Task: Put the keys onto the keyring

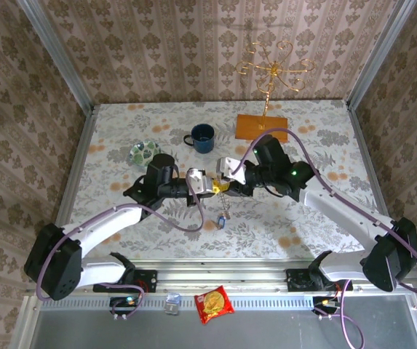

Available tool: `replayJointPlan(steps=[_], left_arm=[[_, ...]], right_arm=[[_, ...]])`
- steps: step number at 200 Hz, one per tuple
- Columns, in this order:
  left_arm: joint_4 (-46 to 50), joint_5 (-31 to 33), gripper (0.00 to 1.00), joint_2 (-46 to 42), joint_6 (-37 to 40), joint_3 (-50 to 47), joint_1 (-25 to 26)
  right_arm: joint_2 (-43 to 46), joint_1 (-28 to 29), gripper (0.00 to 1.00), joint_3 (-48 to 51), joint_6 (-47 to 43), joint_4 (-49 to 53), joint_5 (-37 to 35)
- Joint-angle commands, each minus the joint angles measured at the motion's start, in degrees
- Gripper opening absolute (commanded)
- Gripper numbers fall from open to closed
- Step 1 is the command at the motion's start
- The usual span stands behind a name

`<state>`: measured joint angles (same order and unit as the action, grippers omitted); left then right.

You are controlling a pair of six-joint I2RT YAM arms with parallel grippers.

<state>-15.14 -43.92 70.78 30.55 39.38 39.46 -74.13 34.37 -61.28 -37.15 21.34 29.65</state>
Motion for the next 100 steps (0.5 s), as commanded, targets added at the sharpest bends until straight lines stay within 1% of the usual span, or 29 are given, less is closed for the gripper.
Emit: replayJointPlan(steps=[1, 17, 28, 68, 100], left_arm=[[-10.85, -1.12, 0.00, 0.83, -3.45, -2.26, 0.76], [-13.10, -1.08, 0.00, 1.37, -4.08, -3.14, 0.95], [-14.22, -1.13, 0.00, 1.68, -4.27, -3.55, 1.10], [-16.07, -1.34, 0.00, 1.98, -5.03, -4.31, 1.27], [-16.85, -1.52, 0.00, 2.12, -5.59, -4.52, 1.49]], right_arm=[[3.52, -4.31, 0.40, 4.68, 4.62, -6.73, 6.26], [4.96, -7.17, 0.40, 8.05, 6.87, -11.02, 7.87], [5.49, -7.99, 0.40, 9.92, 6.36, -13.05, 7.68], [3.92, -7.66, 0.37, 10.82, 0.37, -9.18, 6.65], [2.79, -6.36, 0.36, 11.30, -1.65, -9.48, 6.61]])
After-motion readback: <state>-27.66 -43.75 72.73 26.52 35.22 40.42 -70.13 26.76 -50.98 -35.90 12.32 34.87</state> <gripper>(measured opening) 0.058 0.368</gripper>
